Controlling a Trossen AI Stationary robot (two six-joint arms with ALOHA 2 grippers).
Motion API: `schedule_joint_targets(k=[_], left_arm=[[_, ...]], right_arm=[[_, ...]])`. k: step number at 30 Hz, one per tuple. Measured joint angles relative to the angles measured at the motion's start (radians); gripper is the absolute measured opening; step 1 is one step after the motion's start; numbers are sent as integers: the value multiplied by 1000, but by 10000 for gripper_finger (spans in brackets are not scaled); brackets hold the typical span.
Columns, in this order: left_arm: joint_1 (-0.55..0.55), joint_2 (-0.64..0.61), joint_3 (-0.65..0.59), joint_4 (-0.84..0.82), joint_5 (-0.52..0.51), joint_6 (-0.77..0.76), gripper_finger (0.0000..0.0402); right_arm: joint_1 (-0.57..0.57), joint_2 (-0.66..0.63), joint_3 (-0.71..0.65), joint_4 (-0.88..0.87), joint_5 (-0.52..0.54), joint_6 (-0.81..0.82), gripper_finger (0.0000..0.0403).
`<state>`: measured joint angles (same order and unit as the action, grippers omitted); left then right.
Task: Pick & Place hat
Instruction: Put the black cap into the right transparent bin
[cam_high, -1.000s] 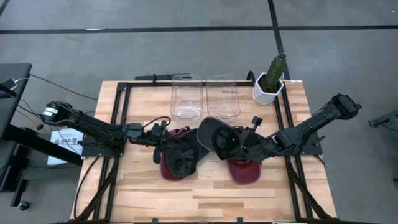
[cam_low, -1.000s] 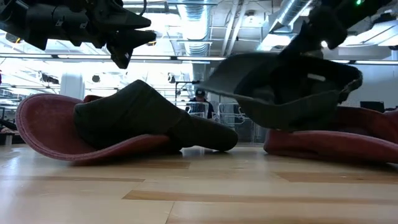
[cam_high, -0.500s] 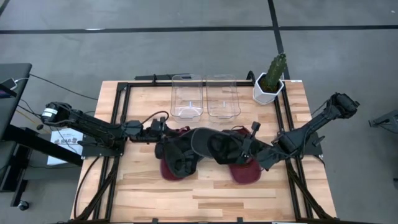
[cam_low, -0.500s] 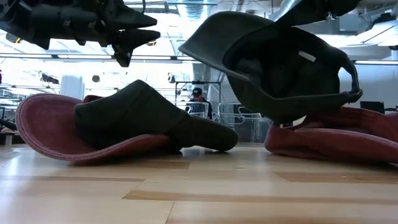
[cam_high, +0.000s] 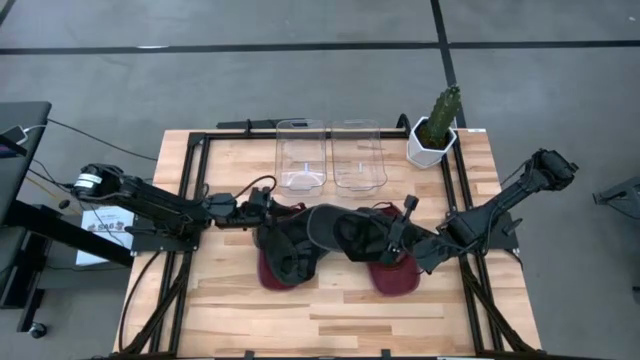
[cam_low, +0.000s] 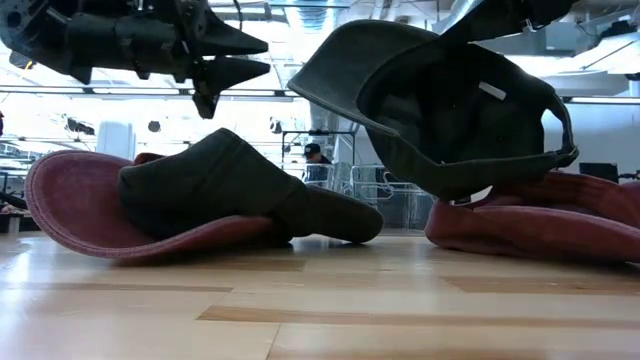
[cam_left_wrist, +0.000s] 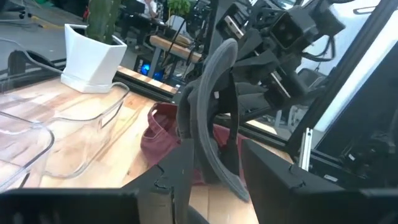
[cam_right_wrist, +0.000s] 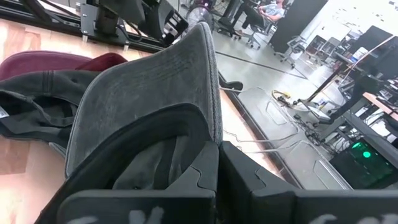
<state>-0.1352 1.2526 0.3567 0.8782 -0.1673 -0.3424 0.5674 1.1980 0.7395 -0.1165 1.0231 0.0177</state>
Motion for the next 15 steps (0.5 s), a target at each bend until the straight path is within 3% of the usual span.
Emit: schedule_joint_targets(k=[8,15], left_arm=[[42,157,104,-1,32,0,132],[50,196,137,5,67,0,132]], right_arm=[[0,0,0,-1,-4,0,1],[0,0,0,-3,-6,0,1]])
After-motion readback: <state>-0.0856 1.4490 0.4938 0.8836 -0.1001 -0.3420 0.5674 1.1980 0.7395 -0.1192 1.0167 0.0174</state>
